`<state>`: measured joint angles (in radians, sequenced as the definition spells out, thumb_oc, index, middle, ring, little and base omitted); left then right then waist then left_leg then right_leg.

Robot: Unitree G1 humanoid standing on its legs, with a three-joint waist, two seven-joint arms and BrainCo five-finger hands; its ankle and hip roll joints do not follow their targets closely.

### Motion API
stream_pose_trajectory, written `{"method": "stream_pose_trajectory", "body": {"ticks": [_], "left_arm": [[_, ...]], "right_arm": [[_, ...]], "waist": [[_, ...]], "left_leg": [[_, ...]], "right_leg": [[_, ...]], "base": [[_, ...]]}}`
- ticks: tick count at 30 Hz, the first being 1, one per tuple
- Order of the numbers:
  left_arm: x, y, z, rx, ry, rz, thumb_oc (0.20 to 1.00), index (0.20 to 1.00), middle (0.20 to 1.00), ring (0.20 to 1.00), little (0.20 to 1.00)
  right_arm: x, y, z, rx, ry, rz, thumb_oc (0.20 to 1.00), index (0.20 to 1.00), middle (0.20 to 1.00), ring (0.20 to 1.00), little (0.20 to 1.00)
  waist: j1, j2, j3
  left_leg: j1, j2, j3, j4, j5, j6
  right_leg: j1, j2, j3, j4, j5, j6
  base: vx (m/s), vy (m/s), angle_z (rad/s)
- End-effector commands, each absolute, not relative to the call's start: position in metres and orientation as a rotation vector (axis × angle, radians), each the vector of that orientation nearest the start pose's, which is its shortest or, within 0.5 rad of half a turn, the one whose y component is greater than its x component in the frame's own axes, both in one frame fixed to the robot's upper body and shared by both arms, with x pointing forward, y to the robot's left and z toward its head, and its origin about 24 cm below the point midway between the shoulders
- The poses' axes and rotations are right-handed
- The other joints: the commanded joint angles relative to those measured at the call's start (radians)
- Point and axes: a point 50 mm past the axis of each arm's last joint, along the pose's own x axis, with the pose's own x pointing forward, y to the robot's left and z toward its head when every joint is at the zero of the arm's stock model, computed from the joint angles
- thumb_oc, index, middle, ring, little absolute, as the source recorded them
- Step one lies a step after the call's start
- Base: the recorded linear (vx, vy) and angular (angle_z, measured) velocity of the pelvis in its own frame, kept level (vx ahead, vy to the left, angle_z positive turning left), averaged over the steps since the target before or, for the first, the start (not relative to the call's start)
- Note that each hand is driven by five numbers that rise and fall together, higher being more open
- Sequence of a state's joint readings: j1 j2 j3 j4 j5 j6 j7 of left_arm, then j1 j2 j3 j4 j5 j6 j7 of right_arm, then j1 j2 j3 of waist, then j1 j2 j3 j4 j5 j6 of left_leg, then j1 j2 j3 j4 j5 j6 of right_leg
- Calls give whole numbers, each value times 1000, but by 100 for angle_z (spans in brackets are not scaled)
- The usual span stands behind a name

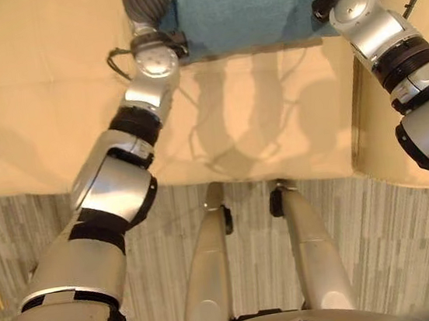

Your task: Pick up all the scattered cushions and arrange them neatly on the sofa.

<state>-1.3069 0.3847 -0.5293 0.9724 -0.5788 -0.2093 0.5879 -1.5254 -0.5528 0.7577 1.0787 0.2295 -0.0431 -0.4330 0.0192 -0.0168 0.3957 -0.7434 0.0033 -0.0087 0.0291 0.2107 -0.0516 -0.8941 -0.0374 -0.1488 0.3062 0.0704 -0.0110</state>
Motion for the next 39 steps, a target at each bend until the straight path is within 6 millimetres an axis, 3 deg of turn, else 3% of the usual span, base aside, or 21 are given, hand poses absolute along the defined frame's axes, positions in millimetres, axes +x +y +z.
{"method": "stream_pose_trajectory", "body": {"ticks": [1,16,26,29,31,32,34,35,39], "left_arm": [[396,95,339,41,-727,131,1000,1000,1000,1000,1000],[397,170,349,243,-736,352,1000,1000,1000,1000,1000],[399,187,337,311,-696,371,1000,1000,1000,1000,1000],[404,221,316,408,-569,461,1000,1000,1000,1000,1000],[403,236,315,433,-537,493,1000,1000,1000,1000,1000],[401,253,309,455,-492,529,1000,1000,1000,1000,1000],[399,258,309,458,-487,540,1000,1000,1000,1000,1000],[395,279,303,477,-444,589,1000,1000,1000,1000,1000],[382,314,282,465,-378,665,1000,1000,1000,1000,1000]], "right_arm": [[393,-110,395,-707,-798,-237,1000,1000,1000,1000,1000],[401,-102,350,-734,-735,-128,1000,1000,1000,1000,1000],[405,-104,340,-754,-705,-118,1000,1000,1000,1000,1000],[409,-129,343,-887,-664,-206,1000,1000,1000,1000,1000],[410,-143,348,-940,-640,-253,1000,1000,1000,1000,1000],[411,-161,348,-974,-603,-301,1000,1000,1000,1000,1000],[411,-168,350,-974,-594,-324,1000,1000,1000,1000,1000],[409,-184,352,-976,-574,-362,1000,1000,1000,1000,1000],[402,-218,352,-954,-544,-430,1000,1000,1000,1000,1000]], "waist": [[12,-19,4],[-3,2,32],[-4,22,44],[-4,19,50],[-4,19,52],[-2,20,51],[-1,21,53],[1,20,53],[5,20,50]], "left_leg": [[122,16,-35,-68,-15,-65],[161,12,-25,-57,-26,-67],[180,9,-21,-64,-21,-69],[186,10,-18,-65,-18,-70],[188,9,-19,-63,-18,-70],[190,10,-20,-64,-17,-72],[192,10,-21,-65,-16,-72],[195,9,-20,-66,-16,-73],[205,10,-18,-63,-19,-73]], "right_leg": [[158,-18,-7,-182,31,142],[196,-20,-4,-178,26,138],[212,-23,-3,-181,29,136],[219,-23,-5,-183,34,136],[224,-23,-5,-185,36,135],[228,-24,-7,-187,36,136],[231,-24,-8,-189,37,136],[234,-23,-6,-189,37,136],[242,-22,-6,-186,33,135]], "base": [[0,0,0],[-1,-2,0],[-8,16,-2],[-12,2,0],[0,0,0],[0,0,0],[0,0,0],[0,0,0],[0,0,0]]}}
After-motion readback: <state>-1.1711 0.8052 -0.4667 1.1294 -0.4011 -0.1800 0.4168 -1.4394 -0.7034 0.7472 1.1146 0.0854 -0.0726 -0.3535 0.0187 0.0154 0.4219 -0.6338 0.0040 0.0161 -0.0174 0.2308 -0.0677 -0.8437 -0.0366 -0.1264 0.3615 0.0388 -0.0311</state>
